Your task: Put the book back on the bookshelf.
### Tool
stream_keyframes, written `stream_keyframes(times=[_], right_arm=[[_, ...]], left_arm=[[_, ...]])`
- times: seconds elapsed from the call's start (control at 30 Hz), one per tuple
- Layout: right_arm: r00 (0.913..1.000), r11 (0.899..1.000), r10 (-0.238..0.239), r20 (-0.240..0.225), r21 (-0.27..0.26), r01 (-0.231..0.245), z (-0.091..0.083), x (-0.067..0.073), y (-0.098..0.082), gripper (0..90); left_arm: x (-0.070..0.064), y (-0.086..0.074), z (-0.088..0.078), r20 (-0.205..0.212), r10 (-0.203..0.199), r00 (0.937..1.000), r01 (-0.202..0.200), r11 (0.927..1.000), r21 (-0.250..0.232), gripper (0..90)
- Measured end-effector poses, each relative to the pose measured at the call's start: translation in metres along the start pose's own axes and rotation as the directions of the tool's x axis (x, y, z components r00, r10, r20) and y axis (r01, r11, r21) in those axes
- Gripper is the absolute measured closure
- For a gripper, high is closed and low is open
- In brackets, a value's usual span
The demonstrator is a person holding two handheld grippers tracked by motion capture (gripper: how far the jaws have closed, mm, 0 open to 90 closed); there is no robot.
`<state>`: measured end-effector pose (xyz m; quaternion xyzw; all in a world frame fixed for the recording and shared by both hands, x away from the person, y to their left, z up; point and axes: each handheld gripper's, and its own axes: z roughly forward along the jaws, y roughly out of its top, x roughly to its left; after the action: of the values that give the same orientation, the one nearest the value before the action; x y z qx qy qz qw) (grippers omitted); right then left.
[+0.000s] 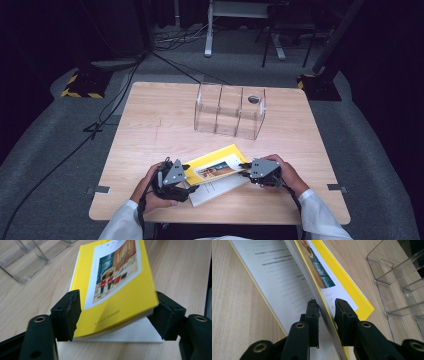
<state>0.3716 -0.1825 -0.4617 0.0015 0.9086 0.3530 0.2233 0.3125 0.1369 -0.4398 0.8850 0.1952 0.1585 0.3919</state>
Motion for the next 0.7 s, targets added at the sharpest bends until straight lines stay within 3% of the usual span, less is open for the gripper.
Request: stream_keyframes(times=[0.17, 0.23, 0.33, 0.6, 0.7], right_arm=[[1.0, 1.0, 0.006, 0.002, -0.005, -0.006, 0.001, 0.002, 0.003, 74.9], [1.0, 1.0, 0.001, 0.003, -0.005, -0.001, 0.002, 0.004, 0.006, 75.6], [1.0, 1.0, 0.001, 0.006, -0.001, -0.001, 0.003, 0.008, 0.011, 76.3], [0.9997, 1.0, 0.022, -0.014, -0.004, -0.022, 0.007, 0.014, 0.018, 76.3], [0.9996, 1.0, 0.025, -0.014, 0.005, -0.025, 0.008, 0.016, 0.02, 75.8]], left_arm=[[-0.015, 0.014, 0.009, -0.011, 0.036, 0.9993, -0.035, 0.999, 0.027, 29.0], [-0.023, 0.02, 0.02, -0.028, 0.095, 0.995, -0.093, 0.993, 0.073, 32.5], [-0.024, 0.021, 0.026, -0.031, 0.098, 0.9947, -0.095, 0.9905, 0.1, 42.4], [-0.02, 0.012, 0.033, -0.105, 0.094, 0.9901, -0.076, 0.9838, 0.162, 53.0], [-0.019, 0.011, 0.033, -0.126, 0.118, 0.9851, -0.097, 0.9821, 0.162, 66.4]])
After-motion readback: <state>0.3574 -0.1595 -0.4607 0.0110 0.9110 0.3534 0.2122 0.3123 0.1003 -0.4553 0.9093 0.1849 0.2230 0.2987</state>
